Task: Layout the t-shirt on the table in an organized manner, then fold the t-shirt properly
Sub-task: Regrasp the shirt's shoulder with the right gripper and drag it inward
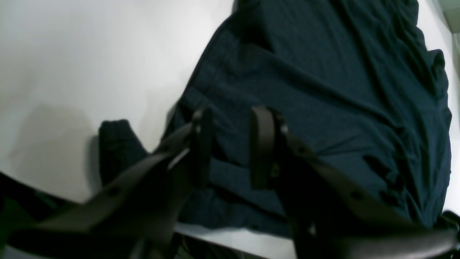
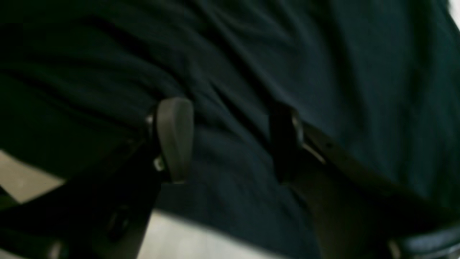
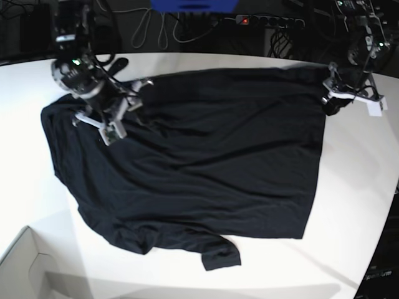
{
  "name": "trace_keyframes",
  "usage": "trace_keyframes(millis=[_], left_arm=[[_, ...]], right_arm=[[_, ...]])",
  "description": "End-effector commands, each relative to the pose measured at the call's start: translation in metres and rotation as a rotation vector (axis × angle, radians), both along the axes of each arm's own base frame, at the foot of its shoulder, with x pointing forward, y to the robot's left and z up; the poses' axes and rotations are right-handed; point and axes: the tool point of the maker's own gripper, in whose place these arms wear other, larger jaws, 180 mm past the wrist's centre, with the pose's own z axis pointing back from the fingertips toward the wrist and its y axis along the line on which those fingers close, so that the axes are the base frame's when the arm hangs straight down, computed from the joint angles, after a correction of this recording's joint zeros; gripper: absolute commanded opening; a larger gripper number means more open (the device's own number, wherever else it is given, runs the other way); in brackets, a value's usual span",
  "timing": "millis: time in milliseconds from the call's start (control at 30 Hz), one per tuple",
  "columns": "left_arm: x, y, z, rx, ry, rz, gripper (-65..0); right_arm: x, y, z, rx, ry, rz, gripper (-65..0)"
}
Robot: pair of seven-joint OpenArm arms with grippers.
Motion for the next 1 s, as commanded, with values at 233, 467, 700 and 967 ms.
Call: trace_keyframes(millis=[233, 467, 700, 967], left_arm=[[0.0, 0.029, 0.017, 0.043, -0.047, 0.067, -47.3], [0.0, 0.034, 0.019, 0.058, -0.048, 0.07, -47.3], [0.0, 0.034, 0.019, 0.059, -0.048, 0.071, -47.3], [0.003, 0.034, 0.021, 0.062, -0.054, 0.07, -47.3]], right_arm=[[0.022, 0.03, -0.014, 0.032, 0.015, 0.078, -31.0], [0.034, 0.053, -0.01, 0.059, 0.003, 0.118, -31.0], [0.041, 0.056, -0.023, 0.067, 0.037, 0.11, -31.2], [0.041, 0.056, -0.026, 0.067, 0.045, 0.111, -47.7]])
